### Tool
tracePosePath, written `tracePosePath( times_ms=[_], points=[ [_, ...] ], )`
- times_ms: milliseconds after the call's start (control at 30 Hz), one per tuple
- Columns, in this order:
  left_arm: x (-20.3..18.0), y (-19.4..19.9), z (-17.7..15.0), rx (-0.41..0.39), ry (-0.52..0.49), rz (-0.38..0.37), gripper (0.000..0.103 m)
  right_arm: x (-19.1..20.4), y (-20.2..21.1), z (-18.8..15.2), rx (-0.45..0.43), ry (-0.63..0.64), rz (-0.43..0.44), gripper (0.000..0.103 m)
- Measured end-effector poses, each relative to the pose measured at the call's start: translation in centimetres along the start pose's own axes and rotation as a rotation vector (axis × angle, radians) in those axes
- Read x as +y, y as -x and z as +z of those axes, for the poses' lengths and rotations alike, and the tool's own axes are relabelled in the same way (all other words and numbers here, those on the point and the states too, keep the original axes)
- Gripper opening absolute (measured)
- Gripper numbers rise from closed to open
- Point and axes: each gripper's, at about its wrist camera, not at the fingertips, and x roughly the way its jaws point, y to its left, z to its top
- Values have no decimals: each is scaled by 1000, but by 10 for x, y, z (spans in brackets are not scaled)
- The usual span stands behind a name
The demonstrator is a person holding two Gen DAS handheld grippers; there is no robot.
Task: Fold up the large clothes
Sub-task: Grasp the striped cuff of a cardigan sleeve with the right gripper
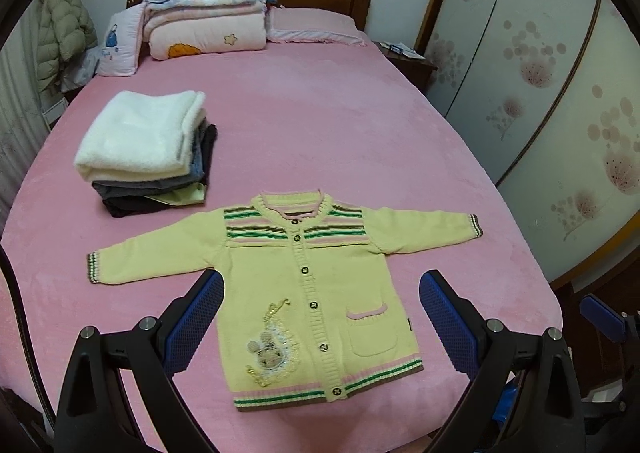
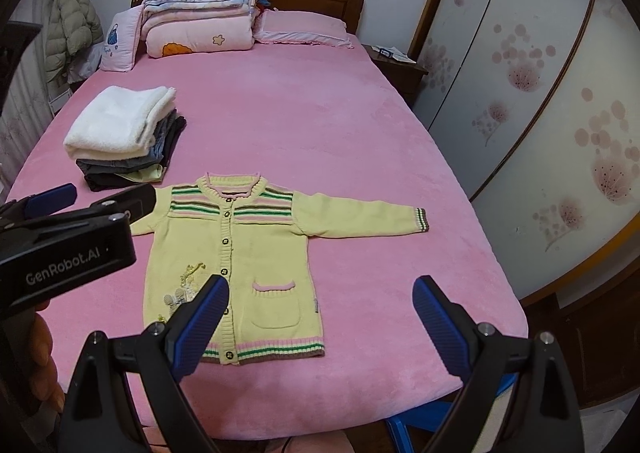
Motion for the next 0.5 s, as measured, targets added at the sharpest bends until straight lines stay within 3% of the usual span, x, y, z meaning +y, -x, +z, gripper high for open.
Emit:
tracePosePath(
  times_ms=[267, 500],
  points=[
    [-42, -33, 14, -9, -69, 65, 98, -38, -52, 9, 64, -32, 92, 94],
    [-99, -98, 27, 79, -88, 90, 98, -84, -125, 24, 136, -35, 208, 94]
  ],
)
